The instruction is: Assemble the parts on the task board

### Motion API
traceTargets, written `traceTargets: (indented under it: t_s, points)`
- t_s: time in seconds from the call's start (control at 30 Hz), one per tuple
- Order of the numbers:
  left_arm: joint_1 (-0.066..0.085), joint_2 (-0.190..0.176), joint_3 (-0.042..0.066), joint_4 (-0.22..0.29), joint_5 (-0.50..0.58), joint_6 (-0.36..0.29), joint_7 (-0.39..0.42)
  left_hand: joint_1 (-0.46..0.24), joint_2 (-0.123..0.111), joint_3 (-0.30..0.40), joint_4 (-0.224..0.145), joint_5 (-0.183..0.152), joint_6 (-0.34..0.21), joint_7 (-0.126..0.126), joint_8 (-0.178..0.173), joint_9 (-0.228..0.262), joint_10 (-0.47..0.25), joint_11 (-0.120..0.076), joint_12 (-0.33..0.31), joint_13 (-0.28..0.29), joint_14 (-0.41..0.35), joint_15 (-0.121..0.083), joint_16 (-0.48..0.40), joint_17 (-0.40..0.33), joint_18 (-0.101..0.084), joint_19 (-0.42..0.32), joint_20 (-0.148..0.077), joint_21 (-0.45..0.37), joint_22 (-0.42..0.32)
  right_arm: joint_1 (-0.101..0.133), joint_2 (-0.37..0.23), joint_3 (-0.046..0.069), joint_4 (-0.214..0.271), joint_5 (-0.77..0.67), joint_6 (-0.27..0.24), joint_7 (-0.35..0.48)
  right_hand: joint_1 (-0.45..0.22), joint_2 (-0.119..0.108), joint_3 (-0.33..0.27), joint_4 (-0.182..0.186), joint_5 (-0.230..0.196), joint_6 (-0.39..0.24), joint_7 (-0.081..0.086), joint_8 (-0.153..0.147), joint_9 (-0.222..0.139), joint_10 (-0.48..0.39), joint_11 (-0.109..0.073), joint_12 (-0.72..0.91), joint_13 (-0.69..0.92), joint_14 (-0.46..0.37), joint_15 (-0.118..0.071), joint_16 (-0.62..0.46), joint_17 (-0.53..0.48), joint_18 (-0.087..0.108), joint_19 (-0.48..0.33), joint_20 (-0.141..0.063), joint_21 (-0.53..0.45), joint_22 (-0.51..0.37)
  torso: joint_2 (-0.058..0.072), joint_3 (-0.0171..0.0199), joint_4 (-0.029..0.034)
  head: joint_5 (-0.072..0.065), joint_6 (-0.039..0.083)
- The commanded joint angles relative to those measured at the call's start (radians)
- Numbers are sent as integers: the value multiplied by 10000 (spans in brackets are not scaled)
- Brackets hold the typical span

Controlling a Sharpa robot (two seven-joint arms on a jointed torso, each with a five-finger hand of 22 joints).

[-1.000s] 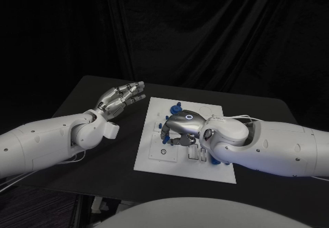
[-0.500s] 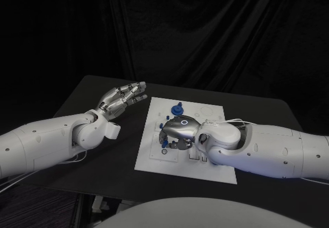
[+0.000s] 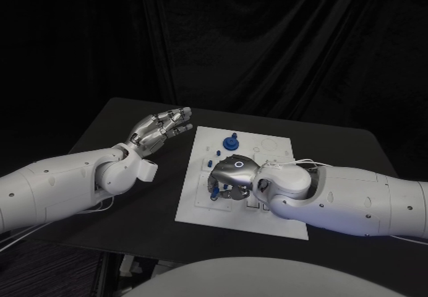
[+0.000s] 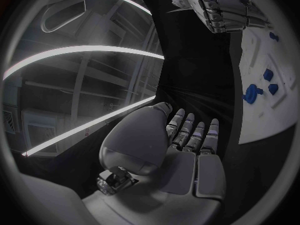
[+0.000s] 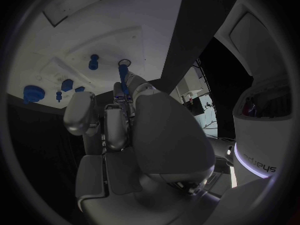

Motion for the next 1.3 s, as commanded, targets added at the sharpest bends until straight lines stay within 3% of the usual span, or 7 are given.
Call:
traceTargets:
  t_s: [0.03, 0.8, 1.3]
  points:
    - [-19, 6, 10, 1, 15, 145, 356, 81, -9, 67, 1, 69, 36, 599, 53, 7, 49, 2, 43, 16, 3, 71, 40, -6, -19, -34, 2, -5, -3, -35, 6, 7, -3, -127, 49, -48, 63, -13, 54, -23, 30, 55, 26, 23, 28, 310, -205, 10, 27, 50, -38, -45, 11, -90, 9, -10, -47, 1410, -2, 7, 0, 1, 2]
    - [-34, 18, 10, -44, 15, 145, 210, 104, -20, 75, 0, 59, -13, 601, 42, -1, 26, 3, -7, 6, -18, 69, 5, -13, -22, -48, 1, -21, -10, -120, 74, 5, -136, -127, 349, -95, 76, -29, 72, -56, 48, 93, 16, 15, 57, 371, -222, -11, 45, 30, -54, -91, -54, -77, -14, -22, -105, 1395, -7, 2, 3, -56, 2]
    - [-52, 31, 10, -75, 15, 171, 137, 127, -27, 84, 7, 46, -48, 597, 31, -7, -4, -9, -42, -3, -37, 64, -14, -17, -25, -59, -1, -32, -16, -191, 185, 5, -229, -127, 425, -72, 51, -44, 71, -60, 41, 125, 14, 10, 81, 406, -225, -34, 59, 20, -58, -105, -65, -74, -27, -28, -126, 1390, -13, 18, 1, -80, 2]
